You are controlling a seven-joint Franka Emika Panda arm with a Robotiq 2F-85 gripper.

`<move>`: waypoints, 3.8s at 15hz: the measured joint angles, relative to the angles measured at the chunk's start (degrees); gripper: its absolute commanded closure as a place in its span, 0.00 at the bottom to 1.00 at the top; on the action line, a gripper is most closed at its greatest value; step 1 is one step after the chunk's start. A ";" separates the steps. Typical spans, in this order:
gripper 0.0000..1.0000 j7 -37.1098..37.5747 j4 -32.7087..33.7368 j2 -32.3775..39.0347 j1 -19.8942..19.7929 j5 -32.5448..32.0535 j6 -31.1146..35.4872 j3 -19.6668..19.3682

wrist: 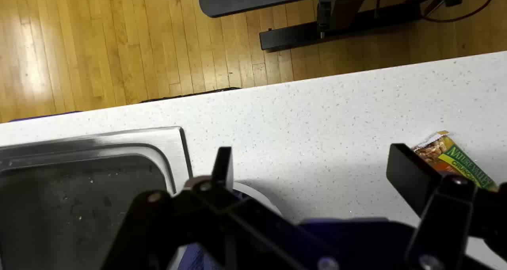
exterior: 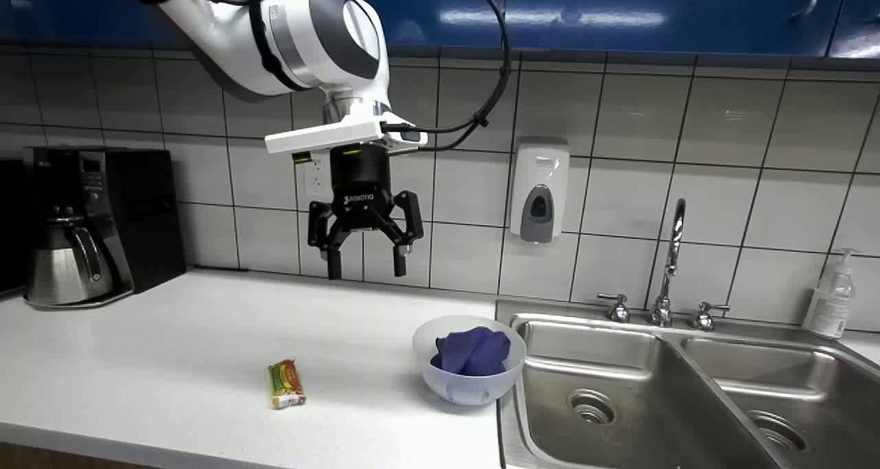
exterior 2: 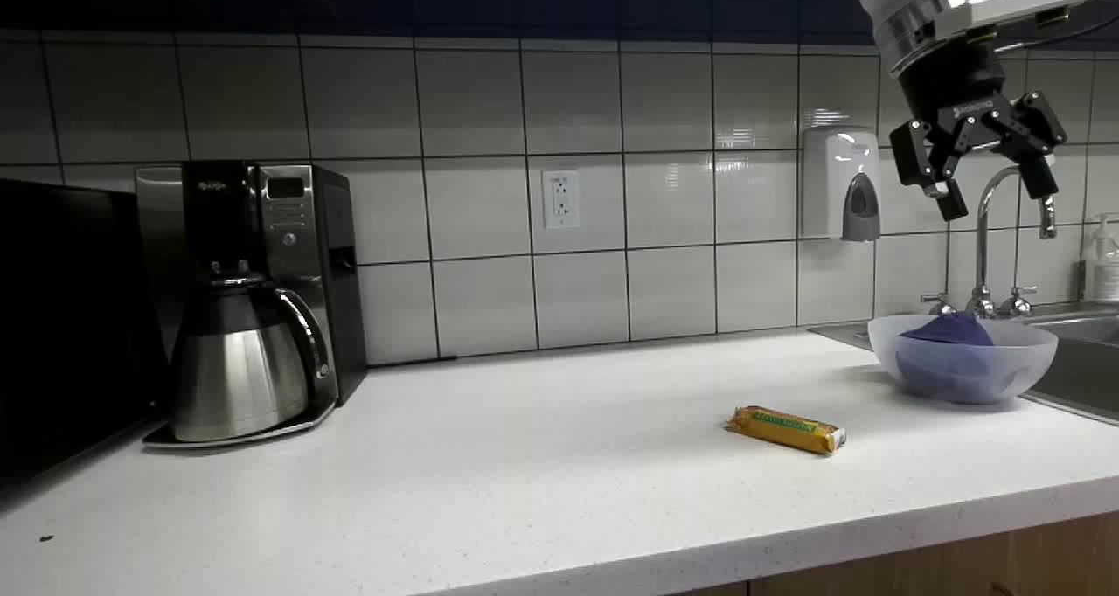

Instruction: Remove the towel from the bowl

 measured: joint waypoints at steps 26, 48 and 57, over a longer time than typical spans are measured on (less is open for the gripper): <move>0.00 0.66 2.97 9.25 -1.87 0.83 18.84 -6.27; 0.00 2.75 16.23 35.98 -5.48 17.55 39.51 -9.22; 0.00 3.61 16.68 39.89 -5.47 18.20 39.62 -9.09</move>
